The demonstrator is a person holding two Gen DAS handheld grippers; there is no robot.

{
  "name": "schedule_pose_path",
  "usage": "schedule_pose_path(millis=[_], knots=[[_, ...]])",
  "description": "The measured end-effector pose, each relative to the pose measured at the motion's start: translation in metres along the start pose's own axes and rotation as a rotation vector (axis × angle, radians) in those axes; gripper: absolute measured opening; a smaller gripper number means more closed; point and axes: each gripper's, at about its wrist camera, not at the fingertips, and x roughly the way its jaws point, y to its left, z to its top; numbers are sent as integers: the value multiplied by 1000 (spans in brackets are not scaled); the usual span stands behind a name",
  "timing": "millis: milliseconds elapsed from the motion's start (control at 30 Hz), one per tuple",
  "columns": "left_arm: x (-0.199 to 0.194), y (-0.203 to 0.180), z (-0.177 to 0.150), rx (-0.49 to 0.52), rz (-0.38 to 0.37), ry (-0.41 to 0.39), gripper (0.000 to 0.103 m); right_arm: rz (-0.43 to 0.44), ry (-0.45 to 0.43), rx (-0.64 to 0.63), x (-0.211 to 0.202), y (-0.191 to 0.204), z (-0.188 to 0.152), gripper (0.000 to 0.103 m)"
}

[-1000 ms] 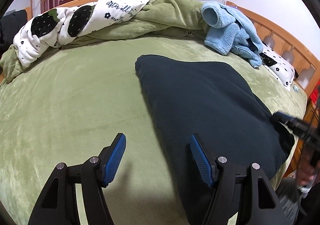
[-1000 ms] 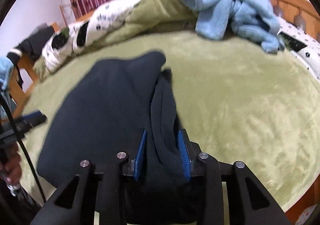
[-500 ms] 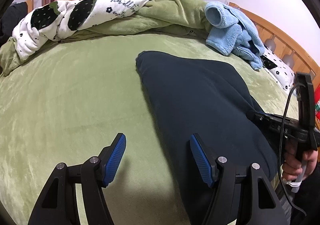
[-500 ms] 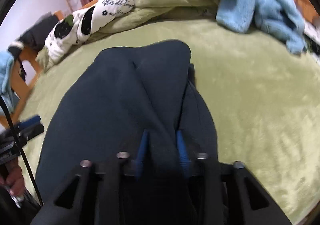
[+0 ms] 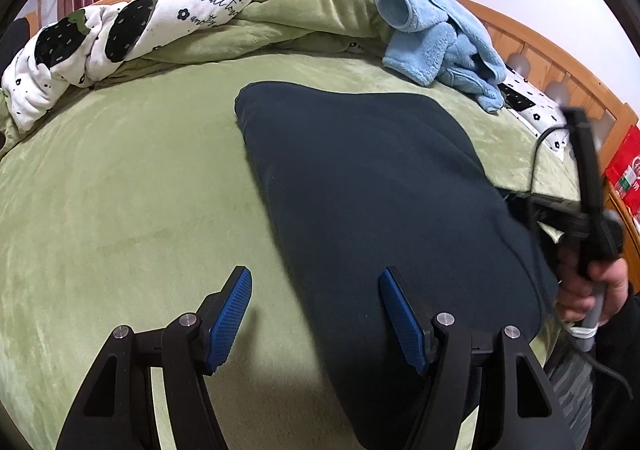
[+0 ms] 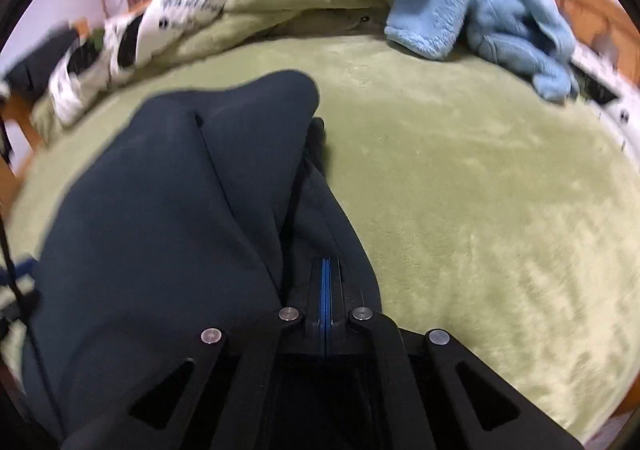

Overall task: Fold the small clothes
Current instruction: 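Press and smooth the folded sweatshirt bundle with the right tool, then open the right tool and pull both tools back from the bundle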

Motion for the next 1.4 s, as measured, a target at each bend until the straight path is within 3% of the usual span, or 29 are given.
schedule_pose_path(millis=[133, 333, 433, 567, 700, 1033, 1333, 1400], knots=[[2, 1, -3, -6, 3, 14, 66, -15, -56, -25, -24, 0, 1, 2], [2, 1, -6, -8, 4, 15, 66, 36, -107, -42, -55, 4, -8, 3], [1, 1, -9, -7, 5, 16, 66, 71, -118, -52, -67, 5, -19, 9], [-3, -1, -13, -4, 11, 16, 66, 98, -98, -120, -73, 18, -36, 24], [-7, -1, -15, -17, 5, 19, 66, 40, -49, -175, -64, 27, -49, 24], [-31, -2, -18, -36, 42, 9, 66, 21, -65, -96, -91, 17, -49, 25], [-82, -8, -14, -79, 117, -36, 66, 3, -111, 11, -147, 3, -37, 27], [-97, -13, -13, -88, 135, -56, 70, -15, -122, 9, -160, 6, -36, 30]])
